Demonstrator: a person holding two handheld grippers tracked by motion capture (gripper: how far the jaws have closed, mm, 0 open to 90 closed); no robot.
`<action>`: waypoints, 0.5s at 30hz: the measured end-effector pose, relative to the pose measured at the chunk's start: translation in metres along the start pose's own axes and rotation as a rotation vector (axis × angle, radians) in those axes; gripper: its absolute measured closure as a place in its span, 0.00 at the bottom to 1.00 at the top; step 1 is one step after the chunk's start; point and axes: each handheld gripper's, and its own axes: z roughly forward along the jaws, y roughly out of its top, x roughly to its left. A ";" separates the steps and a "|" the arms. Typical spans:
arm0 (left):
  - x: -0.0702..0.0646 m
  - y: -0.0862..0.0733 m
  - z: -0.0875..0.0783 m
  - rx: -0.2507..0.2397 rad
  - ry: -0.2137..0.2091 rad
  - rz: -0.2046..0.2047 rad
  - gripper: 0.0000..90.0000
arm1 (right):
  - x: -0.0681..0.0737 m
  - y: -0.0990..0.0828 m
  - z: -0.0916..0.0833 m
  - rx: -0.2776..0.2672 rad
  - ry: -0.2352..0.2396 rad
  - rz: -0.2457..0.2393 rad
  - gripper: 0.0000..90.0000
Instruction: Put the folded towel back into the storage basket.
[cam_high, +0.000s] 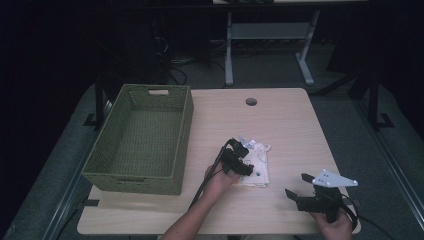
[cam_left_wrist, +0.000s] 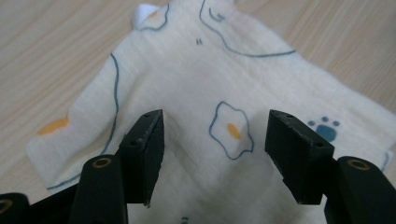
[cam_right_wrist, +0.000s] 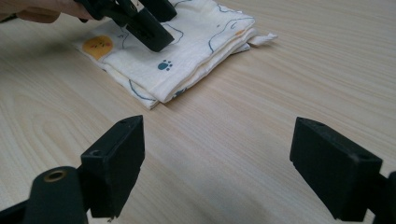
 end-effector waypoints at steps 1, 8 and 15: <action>-0.001 -0.001 0.000 -0.015 0.007 -0.004 0.42 | 0.000 0.000 0.000 0.000 0.000 -0.001 0.20; -0.002 -0.007 -0.001 -0.048 0.003 0.004 0.51 | 0.001 0.000 0.000 0.001 0.001 -0.002 0.20; 0.000 -0.008 -0.002 -0.055 -0.015 0.008 0.62 | 0.003 0.001 0.002 0.007 0.003 -0.013 0.20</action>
